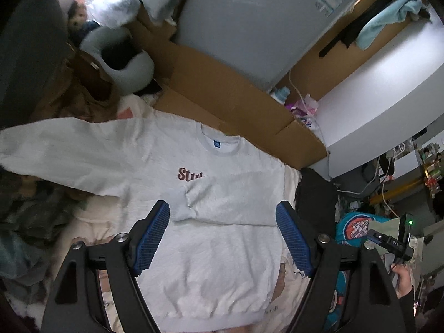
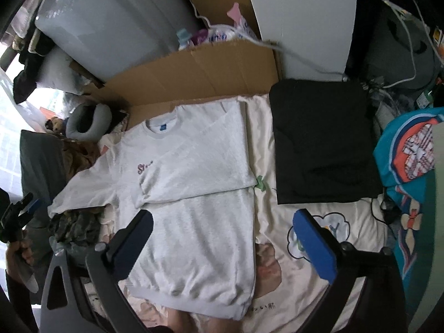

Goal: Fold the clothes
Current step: 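Move both open tools above the sweatshirt toward the unfolded sleeve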

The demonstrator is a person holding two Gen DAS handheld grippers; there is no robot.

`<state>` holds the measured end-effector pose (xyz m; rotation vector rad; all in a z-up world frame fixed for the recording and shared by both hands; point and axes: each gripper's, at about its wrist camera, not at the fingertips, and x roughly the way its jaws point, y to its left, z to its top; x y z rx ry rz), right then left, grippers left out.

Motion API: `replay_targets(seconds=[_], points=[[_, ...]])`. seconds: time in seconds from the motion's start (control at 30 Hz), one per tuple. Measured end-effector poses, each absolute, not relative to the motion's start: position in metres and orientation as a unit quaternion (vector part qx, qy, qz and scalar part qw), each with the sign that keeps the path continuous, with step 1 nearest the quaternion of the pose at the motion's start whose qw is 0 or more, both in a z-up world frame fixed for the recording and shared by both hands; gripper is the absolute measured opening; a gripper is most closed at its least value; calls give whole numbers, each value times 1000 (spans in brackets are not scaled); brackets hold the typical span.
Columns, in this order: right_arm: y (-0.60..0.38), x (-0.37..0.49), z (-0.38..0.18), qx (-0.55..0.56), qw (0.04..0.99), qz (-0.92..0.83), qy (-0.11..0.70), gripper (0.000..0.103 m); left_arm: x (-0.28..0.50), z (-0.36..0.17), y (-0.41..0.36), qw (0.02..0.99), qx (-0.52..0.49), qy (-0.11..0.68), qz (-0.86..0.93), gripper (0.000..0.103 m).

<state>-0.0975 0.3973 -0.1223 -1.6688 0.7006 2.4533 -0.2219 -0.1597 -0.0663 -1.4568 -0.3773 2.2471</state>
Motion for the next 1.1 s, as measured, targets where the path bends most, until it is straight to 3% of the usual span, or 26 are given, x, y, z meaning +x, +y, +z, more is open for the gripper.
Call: replay_targets(seconds=[0.23,0.37,1.1], points=[[395,-90,-78,-532,35,813,234,102,-189,-13,-201,181,-513,-137,828,81],[390,-85,-60,-524,20,816,242,102,-163,6,-221,162,-513,-129,833,95],[352,-47,-35,-501,-27,821,271,102,-78,54,-307,42,-505,-117,854,96]])
